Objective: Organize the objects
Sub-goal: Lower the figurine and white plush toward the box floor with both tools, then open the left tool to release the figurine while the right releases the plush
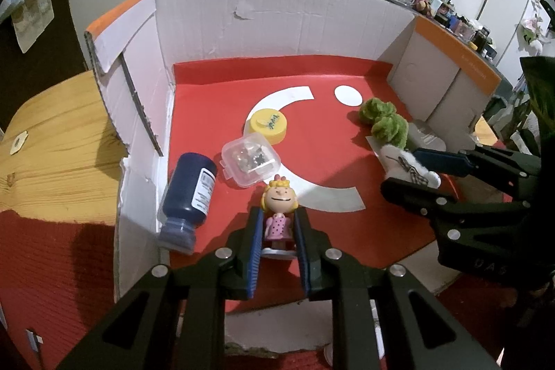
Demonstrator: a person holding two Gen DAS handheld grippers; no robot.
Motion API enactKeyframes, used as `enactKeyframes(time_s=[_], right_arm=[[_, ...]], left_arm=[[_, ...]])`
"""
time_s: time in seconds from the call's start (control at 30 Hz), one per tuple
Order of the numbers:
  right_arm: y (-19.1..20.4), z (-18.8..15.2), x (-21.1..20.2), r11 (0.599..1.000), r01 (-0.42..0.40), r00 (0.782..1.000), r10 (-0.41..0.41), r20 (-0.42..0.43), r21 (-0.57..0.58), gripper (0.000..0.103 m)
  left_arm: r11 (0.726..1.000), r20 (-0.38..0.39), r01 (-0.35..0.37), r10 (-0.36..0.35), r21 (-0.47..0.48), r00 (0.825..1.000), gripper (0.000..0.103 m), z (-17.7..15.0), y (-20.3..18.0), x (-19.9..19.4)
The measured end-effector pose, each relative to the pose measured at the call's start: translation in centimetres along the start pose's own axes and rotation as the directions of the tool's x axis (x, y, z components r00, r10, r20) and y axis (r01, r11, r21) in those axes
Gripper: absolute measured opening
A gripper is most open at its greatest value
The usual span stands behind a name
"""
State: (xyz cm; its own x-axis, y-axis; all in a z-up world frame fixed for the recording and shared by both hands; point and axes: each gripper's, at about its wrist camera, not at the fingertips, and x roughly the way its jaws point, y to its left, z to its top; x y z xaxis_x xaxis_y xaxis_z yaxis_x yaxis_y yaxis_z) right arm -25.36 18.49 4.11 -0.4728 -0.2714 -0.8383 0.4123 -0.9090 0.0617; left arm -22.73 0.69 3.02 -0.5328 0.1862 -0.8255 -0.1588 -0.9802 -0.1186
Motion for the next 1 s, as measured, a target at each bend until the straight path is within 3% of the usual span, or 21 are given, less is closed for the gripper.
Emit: enactKeyframes(time_s=[0.57,0.67,0.83,1.0], right_arm=[[0.1,-0.2,0.1,1.0,-0.017,1.0,0.017,0.01,0.02,0.053],[0.2,-0.4,0.0,0.999,-0.02,1.0,0.02,0.011,0.025,0.054],[0.7,-0.5,0.1,0.999,-0.025,1.0,0.025,0.016,0.029,0.056],[0.9,-0.7,-0.3,0.999,-0.034,0.999,0.034,0.028,0.035,0.057]], left_arm=[[1.0,0.003,0.002,-0.002,-0.003,1.0,0.02,0.0,0.0,0.1],[1.0,0.005,0.002,-0.002,-0.003,1.0,0.026,0.0,0.0,-0.1],[1.0,0.013,0.005,-0.005,0.001,1.0,0.027,0.0,-0.1,-0.5],[1.0,0.032,0.005,-0.005,0.002,0.999,0.034,-0.1,-0.3,-1.3]])
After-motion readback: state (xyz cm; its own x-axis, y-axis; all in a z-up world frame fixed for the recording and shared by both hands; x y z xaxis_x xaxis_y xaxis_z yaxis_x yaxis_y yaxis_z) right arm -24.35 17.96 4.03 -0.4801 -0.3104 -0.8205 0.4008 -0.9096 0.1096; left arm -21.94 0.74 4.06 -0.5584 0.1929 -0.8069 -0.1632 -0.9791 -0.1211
